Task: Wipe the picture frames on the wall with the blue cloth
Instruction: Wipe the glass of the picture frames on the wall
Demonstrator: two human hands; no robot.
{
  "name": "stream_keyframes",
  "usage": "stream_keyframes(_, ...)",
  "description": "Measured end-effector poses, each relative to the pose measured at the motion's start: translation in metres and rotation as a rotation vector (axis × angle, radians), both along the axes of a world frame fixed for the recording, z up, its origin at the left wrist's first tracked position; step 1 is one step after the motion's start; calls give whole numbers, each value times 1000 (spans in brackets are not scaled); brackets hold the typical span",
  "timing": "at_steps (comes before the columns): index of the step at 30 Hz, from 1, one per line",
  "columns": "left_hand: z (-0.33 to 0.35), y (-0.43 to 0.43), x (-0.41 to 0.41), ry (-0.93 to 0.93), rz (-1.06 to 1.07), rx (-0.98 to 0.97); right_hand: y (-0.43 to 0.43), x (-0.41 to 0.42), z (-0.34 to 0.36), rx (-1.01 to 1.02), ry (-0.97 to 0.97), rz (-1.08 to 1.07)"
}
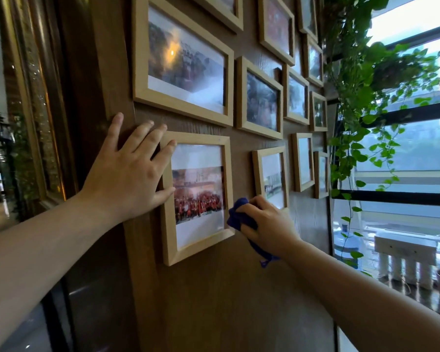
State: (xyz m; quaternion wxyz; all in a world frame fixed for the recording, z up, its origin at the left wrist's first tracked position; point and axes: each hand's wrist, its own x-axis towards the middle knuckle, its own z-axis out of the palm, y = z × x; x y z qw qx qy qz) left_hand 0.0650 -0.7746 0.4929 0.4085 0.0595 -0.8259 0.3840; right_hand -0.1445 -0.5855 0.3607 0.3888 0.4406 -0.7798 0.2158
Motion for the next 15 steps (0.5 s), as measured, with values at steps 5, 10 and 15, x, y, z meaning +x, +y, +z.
stream_keyframes(5,-3,30,-26,-9,-90,10,28,-52,6,-105,17,-4)
stream_keyframes(10,-1,68,-88,-50,-171,2,41,-119,17,-300,-119,20)
stream_keyframes(15,-3,91,-165,-115,-102,-1,43,-181,32,-466,-242,142)
